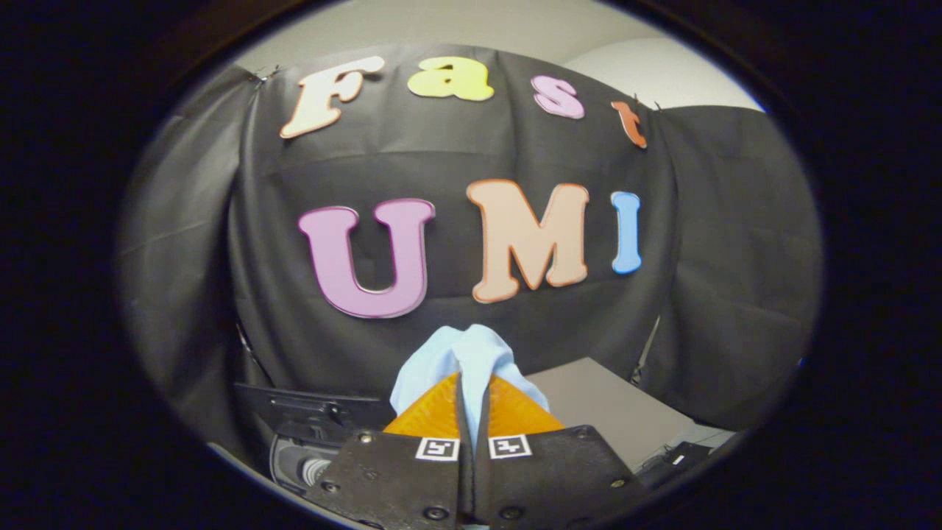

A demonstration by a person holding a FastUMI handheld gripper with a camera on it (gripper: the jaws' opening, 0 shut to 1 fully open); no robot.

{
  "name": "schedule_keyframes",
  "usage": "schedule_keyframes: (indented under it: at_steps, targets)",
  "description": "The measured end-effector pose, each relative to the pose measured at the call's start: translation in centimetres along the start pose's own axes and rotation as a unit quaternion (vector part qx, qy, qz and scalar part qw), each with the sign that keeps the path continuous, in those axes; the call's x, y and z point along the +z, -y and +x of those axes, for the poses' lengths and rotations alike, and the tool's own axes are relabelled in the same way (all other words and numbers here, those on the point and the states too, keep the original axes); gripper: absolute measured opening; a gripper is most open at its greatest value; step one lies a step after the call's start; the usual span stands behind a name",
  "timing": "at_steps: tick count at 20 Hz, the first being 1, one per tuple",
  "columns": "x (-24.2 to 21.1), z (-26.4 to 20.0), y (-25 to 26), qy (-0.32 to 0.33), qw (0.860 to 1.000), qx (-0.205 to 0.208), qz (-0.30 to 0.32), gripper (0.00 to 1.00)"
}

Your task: Put the clothes into the washing machine and then close the washing machine lid.

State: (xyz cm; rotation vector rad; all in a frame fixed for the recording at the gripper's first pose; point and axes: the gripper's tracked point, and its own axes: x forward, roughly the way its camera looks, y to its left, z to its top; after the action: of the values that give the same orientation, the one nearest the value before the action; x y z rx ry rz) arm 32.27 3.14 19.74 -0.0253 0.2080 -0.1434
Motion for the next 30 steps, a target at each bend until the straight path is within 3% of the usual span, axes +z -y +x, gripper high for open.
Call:
schedule_keyframes:
  at_steps: [4, 10, 18, 30]
  targets:
    - [2.5, -2.0, -6.0, 0.029, 0.999, 0.031, 0.016, 0.01]
    - [2.6, -3.9, -13.9, 0.052, 0.995, 0.074, 0.053, 0.0]
    - [-2.6, -3.6, -21.9, 0.026, 0.994, 0.098, 0.031, 0.0]
    - [-10.4, 0.3, -30.1, -0.016, 0.99, 0.137, -0.002, 0.0]
